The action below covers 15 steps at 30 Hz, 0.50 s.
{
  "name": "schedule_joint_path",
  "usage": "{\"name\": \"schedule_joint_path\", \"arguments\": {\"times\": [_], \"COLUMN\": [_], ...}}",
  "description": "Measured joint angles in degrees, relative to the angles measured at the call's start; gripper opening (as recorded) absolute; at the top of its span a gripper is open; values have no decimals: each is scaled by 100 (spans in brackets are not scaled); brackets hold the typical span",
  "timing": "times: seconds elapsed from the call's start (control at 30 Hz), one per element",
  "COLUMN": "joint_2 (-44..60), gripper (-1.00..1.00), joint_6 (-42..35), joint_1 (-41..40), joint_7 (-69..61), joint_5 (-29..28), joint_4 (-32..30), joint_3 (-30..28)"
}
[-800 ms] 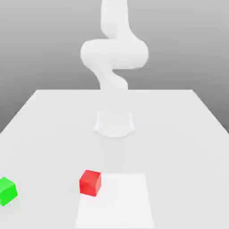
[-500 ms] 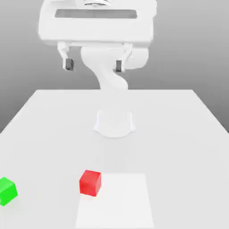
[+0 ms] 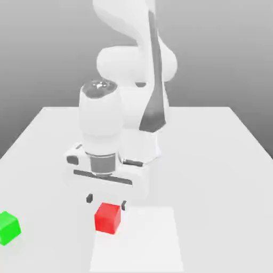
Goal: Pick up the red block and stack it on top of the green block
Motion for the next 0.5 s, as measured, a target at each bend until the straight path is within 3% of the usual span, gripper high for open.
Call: {"name": "schedule_joint_path", "arguments": {"times": [0.03,0.07,0.3,0.5], "joint_2": [208,353,359,-746], "gripper": [0,-100,-100,-100], "joint_6": [177,301,307,-638], "joint_1": [-27,-45,-58,-61], "joint_7": [-20,-33,-14,97], "joint_5": [25,39,19,-134], "joint_4": [28,48,48,-111], "joint_3": [33,54,66,25]}}
